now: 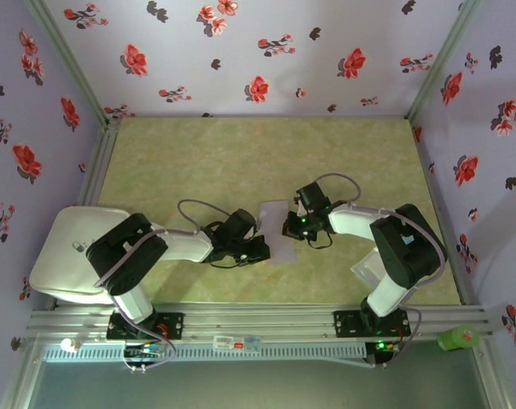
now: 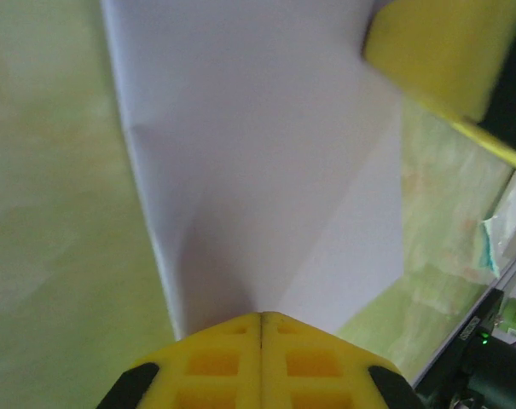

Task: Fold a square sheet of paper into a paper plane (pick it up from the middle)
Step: First fold the square sheet of paper in half at the center of the table.

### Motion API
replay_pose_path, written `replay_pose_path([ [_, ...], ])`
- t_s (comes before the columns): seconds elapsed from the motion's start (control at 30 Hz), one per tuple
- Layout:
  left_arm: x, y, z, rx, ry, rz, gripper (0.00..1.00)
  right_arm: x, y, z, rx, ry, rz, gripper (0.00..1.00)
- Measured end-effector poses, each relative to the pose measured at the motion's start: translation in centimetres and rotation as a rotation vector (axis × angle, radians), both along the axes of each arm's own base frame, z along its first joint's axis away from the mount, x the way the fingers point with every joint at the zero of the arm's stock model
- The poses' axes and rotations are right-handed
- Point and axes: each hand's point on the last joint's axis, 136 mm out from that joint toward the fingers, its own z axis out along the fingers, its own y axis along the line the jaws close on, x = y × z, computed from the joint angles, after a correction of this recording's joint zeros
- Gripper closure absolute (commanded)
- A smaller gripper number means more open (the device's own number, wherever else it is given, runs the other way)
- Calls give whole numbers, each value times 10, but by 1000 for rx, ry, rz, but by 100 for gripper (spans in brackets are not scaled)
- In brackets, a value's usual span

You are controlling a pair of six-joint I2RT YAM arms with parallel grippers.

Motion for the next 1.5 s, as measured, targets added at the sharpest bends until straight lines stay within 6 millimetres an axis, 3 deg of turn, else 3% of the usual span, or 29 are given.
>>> replay_pose_path([
  [0.63,-24,14,0,96,-29,-101,94,0,0,0,-1,0,-1,100],
  [0.77,-26,22,19,85,-48,-107,92,0,0,0,-2,-1,0,100],
  [0.87,-8,26,44,31,-88,-68,92,0,0,0,-2,-1,0,100],
  [0.93,15,30,57,-1,-112,-14,92,0,0,0,-2,0,0,100],
  [1.07,55,29,68,-32,-126,43,91,0,0,0,-2,0,0,100],
  [1.23,90,11,68,-37,-140,23,91,0,0,0,-4,4,0,100],
  [1.5,105,-1,41,-10,-106,-14,91,0,0,0,-5,7,1,100],
])
